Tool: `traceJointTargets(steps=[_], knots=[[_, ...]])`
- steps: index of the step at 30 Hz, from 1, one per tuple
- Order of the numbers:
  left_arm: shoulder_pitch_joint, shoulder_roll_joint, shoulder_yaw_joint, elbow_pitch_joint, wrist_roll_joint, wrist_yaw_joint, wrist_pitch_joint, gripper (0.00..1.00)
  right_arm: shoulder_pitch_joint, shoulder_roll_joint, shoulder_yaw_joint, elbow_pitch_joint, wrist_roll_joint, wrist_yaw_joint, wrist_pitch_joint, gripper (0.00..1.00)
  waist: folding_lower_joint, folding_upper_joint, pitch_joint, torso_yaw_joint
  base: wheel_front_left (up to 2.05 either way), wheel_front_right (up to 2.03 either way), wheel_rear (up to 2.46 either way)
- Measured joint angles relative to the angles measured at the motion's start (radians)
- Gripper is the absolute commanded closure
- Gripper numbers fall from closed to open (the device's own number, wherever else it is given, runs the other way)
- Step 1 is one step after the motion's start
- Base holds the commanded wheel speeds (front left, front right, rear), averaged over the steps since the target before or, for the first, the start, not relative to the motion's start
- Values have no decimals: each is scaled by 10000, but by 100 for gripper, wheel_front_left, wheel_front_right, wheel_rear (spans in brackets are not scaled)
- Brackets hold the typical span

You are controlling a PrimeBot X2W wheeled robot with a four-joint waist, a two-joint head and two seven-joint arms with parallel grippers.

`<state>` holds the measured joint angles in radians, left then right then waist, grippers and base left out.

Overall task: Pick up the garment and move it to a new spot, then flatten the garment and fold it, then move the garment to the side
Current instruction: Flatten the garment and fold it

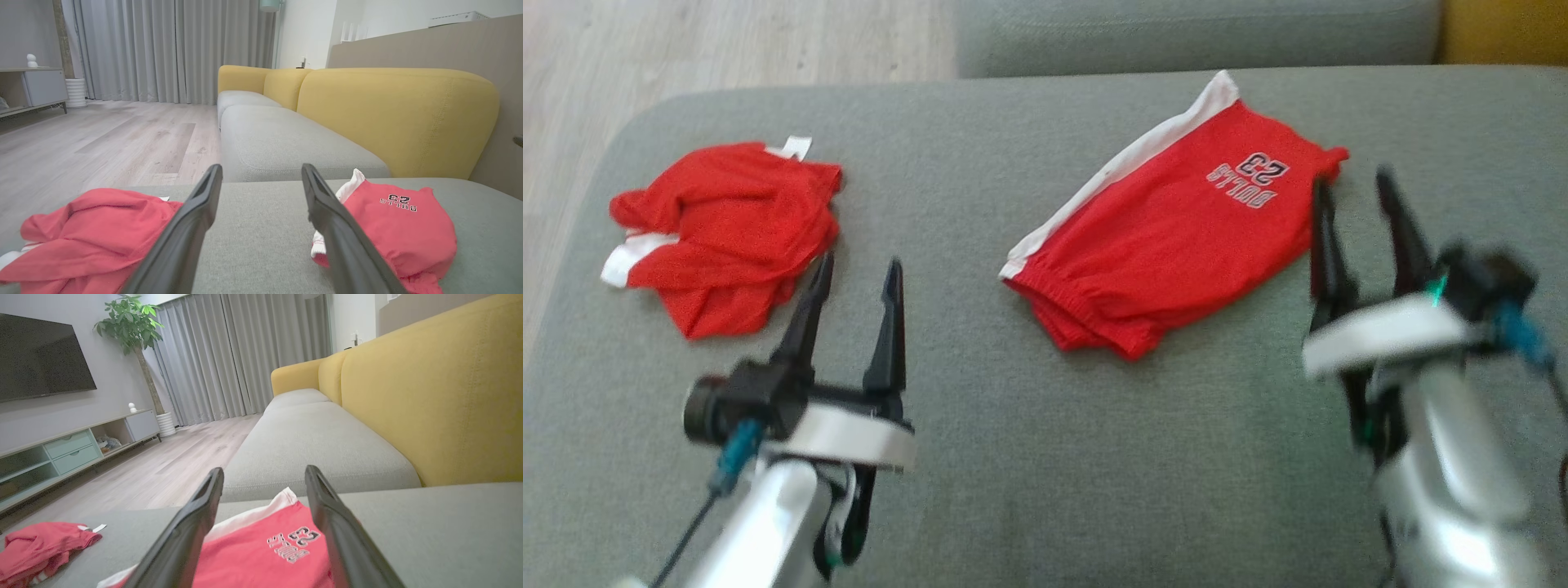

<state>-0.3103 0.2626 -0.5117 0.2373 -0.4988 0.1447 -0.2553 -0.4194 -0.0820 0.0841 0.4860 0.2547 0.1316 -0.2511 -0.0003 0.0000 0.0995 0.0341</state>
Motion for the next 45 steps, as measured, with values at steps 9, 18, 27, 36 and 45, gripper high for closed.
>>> traceJointTargets(steps=[9,18,27,36,45], knots=[[1467,-755,1045,178,667,-715,0,0,2761,247,-33,-1530,244,0,2,0,3,0,-135,-169,0,0,0],[1364,-1202,1544,441,1267,-1373,0,0,2484,316,-75,-1661,71,0,431,0,2,0,239,27,0,0,0],[173,-1657,1588,543,1664,-1860,0,0,-808,-364,-1584,-353,-966,0,2439,0,6,0,1548,598,0,0,0],[-363,-2038,1595,803,1919,-2171,0,0,-3477,-941,-4140,2748,-2552,0,4042,0,6,0,2620,1536,0,0,0],[-621,-2134,1718,913,2013,-2420,0,0,-4484,-1220,-5783,4274,-4157,0,4036,0,4,0,3136,2064,0,0,0]])
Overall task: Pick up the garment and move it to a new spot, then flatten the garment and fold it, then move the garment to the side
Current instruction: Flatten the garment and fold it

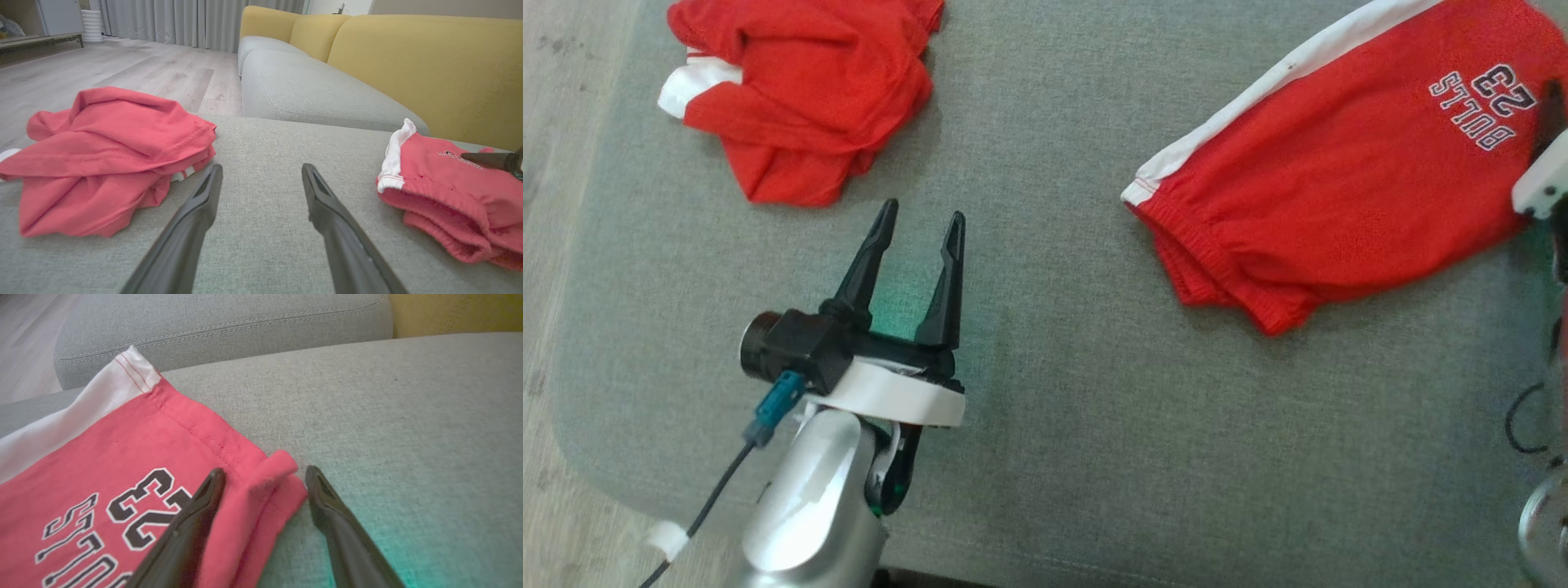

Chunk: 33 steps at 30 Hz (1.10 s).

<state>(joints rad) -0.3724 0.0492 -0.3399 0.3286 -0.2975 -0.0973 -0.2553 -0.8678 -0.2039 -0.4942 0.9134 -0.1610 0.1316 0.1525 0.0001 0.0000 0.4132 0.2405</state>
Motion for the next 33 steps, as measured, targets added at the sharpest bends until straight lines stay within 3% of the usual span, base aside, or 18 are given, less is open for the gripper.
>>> traceJointTargets(steps=[3,4,5,6,9,16,21,33], knots=[[1,-10,115,0,77,-13,0,0,-237,0,-176,244,-247,0,-35,0,-1,0,60,16,0,0,0],[1,-13,146,4,90,-19,0,0,-324,2,-267,370,-270,0,-38,7,-1,0,75,11,0,0,0],[1,-13,155,13,94,-36,0,0,-403,4,-305,493,-272,0,-46,71,-1,0,79,-1,0,0,0],[0,-19,161,31,94,-54,0,0,-470,10,-326,633,-288,0,-52,100,-1,0,72,-18,0,0,0],[1,-31,196,115,96,-58,0,0,-568,125,-173,1024,-286,0,-389,100,-1,0,-7,-114,0,0,0],[102,-38,489,238,234,-96,0,0,-571,623,880,1885,1026,0,-1509,100,-1,0,-500,-561,0,0,0],[567,-38,493,307,407,-174,0,0,349,397,1279,1933,2518,0,-2378,100,-2,0,-1269,-1128,0,0,0],[1553,-35,529,291,407,-176,0,0,2793,105,-138,1047,3990,-2,-2941,100,-3,0,-2297,-1886,0,0,0]])
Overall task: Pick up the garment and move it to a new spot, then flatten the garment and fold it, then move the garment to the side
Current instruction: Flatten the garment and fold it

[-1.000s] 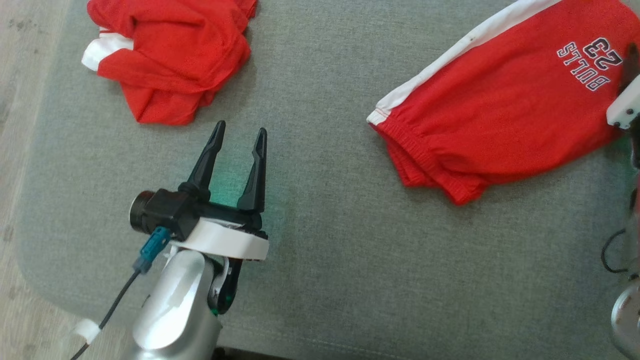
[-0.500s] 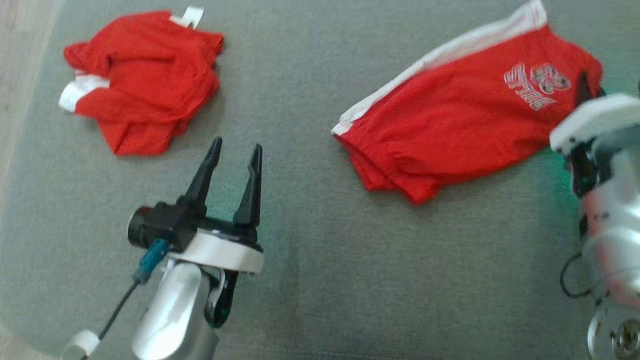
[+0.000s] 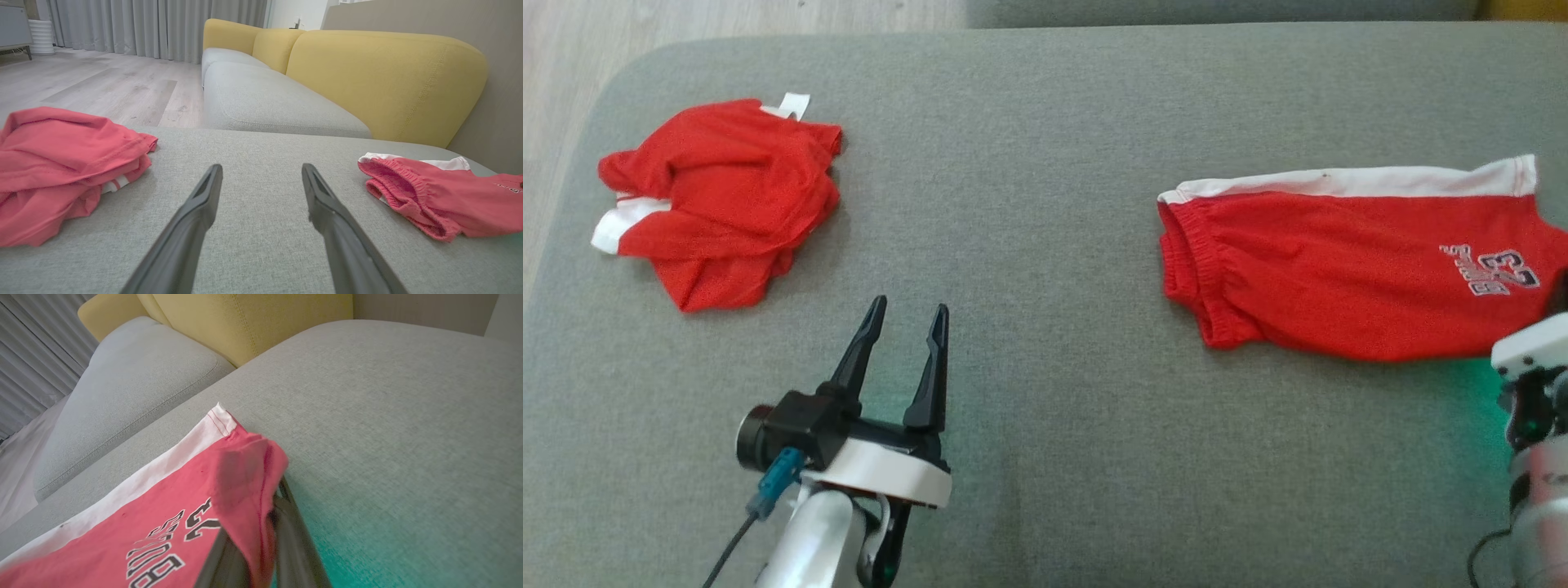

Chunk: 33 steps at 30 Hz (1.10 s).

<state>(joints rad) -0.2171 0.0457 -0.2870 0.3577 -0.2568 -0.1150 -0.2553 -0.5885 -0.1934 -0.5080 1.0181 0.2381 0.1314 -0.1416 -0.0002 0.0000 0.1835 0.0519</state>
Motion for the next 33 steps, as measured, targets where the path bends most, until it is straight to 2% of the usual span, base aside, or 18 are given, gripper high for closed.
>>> traceJointTargets(steps=[5,11,26,33], knots=[[77,2,6,-2,0,0,0,0,250,247,128,-825,476,0,203,100,1,0,-36,-55,0,0,0],[78,2,0,33,0,-8,0,0,249,527,1024,-1806,1187,0,543,100,2,0,-189,80,0,0,0],[321,2,-4,174,-161,12,0,0,796,1183,5056,-4497,4180,0,1074,100,1,0,-745,939,0,0,0],[473,6,10,228,-161,19,0,0,1425,924,7269,-4706,4364,0,1168,100,2,0,-857,1339,0,0,0]])
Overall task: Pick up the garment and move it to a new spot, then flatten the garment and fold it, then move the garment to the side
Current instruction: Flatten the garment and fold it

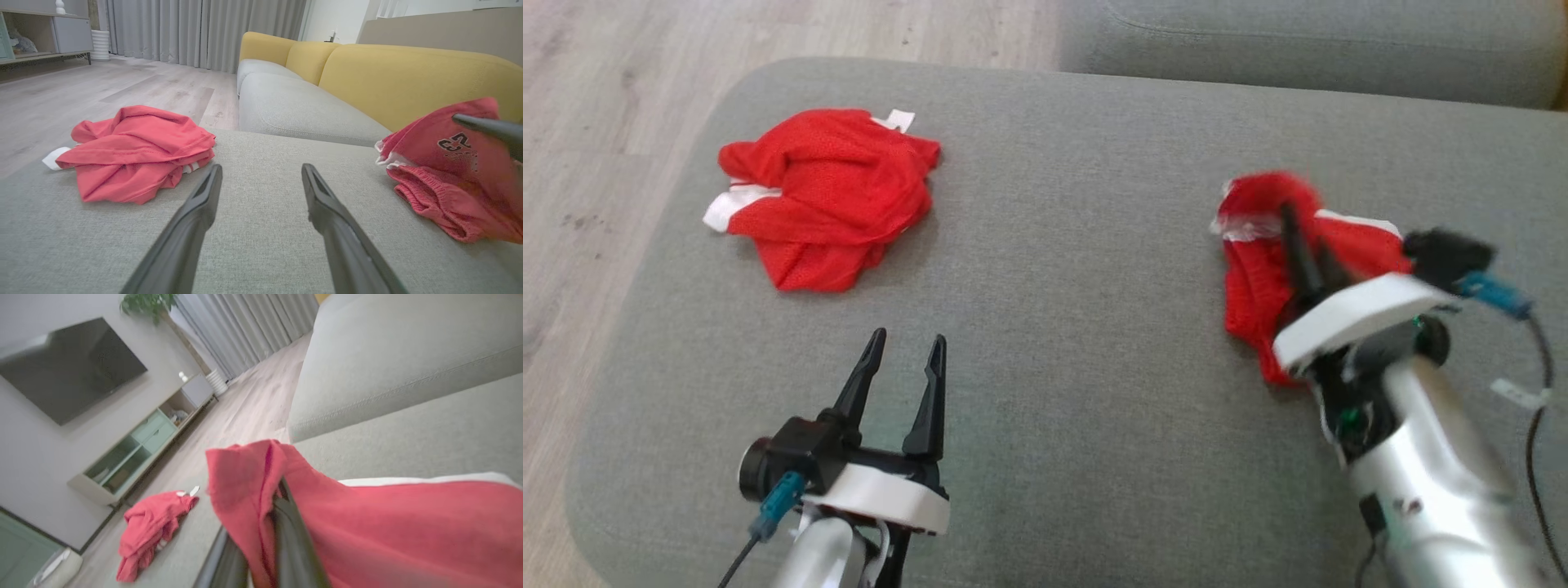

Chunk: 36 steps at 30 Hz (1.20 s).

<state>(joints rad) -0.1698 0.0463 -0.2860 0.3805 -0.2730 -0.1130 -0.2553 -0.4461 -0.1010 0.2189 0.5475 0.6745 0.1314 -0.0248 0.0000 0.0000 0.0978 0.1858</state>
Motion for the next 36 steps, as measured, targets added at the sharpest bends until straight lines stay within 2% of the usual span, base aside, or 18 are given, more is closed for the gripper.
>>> traceJointTargets(steps=[8,9,10,11,16,21,25,29,33,36], knots=[[29,36,71,113,13,-4,0,0,469,-888,2015,640,-1273,0,-205,100,0,0,-185,44,0,0,0],[29,40,132,113,15,-4,0,0,496,-943,2295,825,-1453,0,-203,92,0,0,-207,4,0,0,0],[29,42,192,113,27,-4,0,0,511,-986,2508,989,-1693,0,-234,8,0,0,-230,-41,0,0,0],[29,50,242,113,65,-6,0,0,512,-991,2642,1141,-1887,2,-307,0,0,0,-256,-92,0,0,0],[35,56,265,84,142,-13,0,0,511,-920,2732,1475,-2380,0,-1112,0,0,0,-428,-452,0,0,0],[91,52,272,-4,176,-17,0,0,513,-859,1662,1243,-2646,0,-1973,0,0,0,-584,-903,0,0,0],[98,46,362,-84,190,-10,0,0,660,-759,422,257,-3358,0,-2234,0,0,0,-660,-1336,0,0,0],[97,44,635,-251,198,2,0,0,1704,-353,-909,-1237,-4334,0,-2261,0,0,0,-699,-1759,0,0,0],[105,27,639,-458,291,2,0,0,3125,178,-1511,-2192,-4997,0,-2261,0,0,0,-660,-1996,0,0,0],[160,23,665,-650,293,2,0,0,3847,339,-1582,-2518,-5304,0,-2261,0,1,0,-600,-2067,0,0,0]])
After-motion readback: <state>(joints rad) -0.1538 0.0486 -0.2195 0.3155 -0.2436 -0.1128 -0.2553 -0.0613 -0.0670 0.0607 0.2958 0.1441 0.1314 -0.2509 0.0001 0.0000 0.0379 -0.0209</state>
